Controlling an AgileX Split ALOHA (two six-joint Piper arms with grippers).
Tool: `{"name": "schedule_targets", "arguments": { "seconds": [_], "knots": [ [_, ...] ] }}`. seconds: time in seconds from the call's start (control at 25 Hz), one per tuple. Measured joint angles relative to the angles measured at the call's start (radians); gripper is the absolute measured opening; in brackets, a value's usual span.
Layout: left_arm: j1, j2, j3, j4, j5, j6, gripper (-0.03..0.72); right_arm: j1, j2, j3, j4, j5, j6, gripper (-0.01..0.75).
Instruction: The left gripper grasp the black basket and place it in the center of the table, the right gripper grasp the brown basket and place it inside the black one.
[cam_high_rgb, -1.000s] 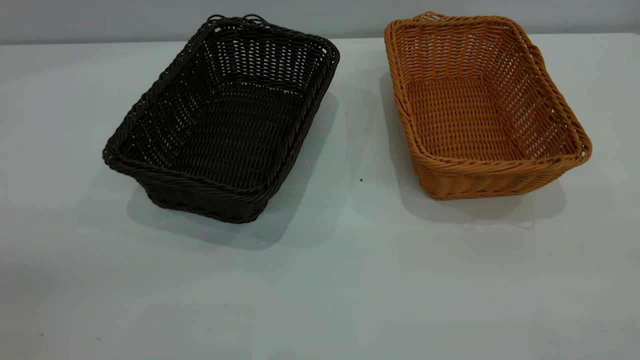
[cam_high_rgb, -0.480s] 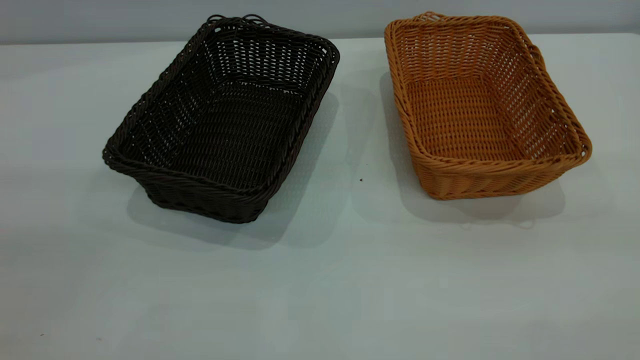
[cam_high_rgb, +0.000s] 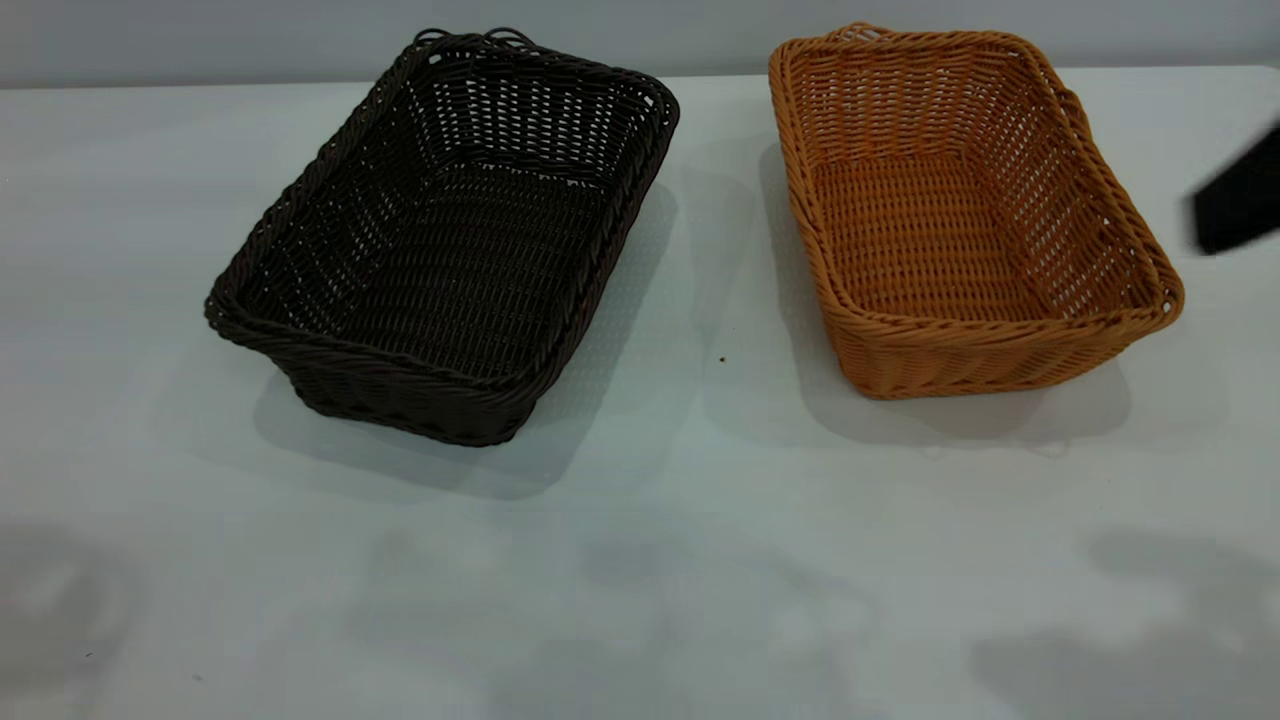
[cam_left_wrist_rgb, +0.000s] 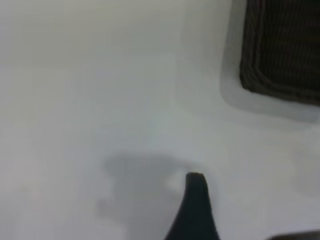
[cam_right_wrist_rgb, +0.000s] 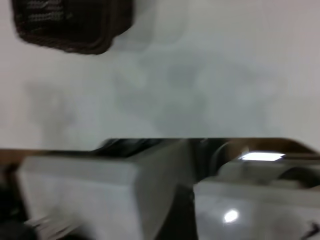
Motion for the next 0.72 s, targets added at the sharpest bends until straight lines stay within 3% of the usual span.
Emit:
{"name": "schedule_targets", "arguments": {
  "seconds": [0.2,0.44,0.6,0.72],
  "knots": [
    [0.000,0.185,-0.062,-0.008,-0.103,0.002,0.563,0.106,0.232,-0.074,0.198,-0.117,-0.094,0.605],
    [0.000,0.351,-0.149,-0.128,-0.146,0.027,0.563,0.211,0.567,-0.205,0.502,-0.137,-0.100,0.592],
    [0.000,0.411,-0.192,-0.202,-0.152,0.091,0.563,0.226,0.722,-0.221,0.786,-0.149,-0.108,0.591],
    [0.000,0.430,-0.203,-0.256,-0.153,0.136,0.563,0.226,0.784,-0.242,0.859,-0.225,-0.053,0.591]
  ]
}}
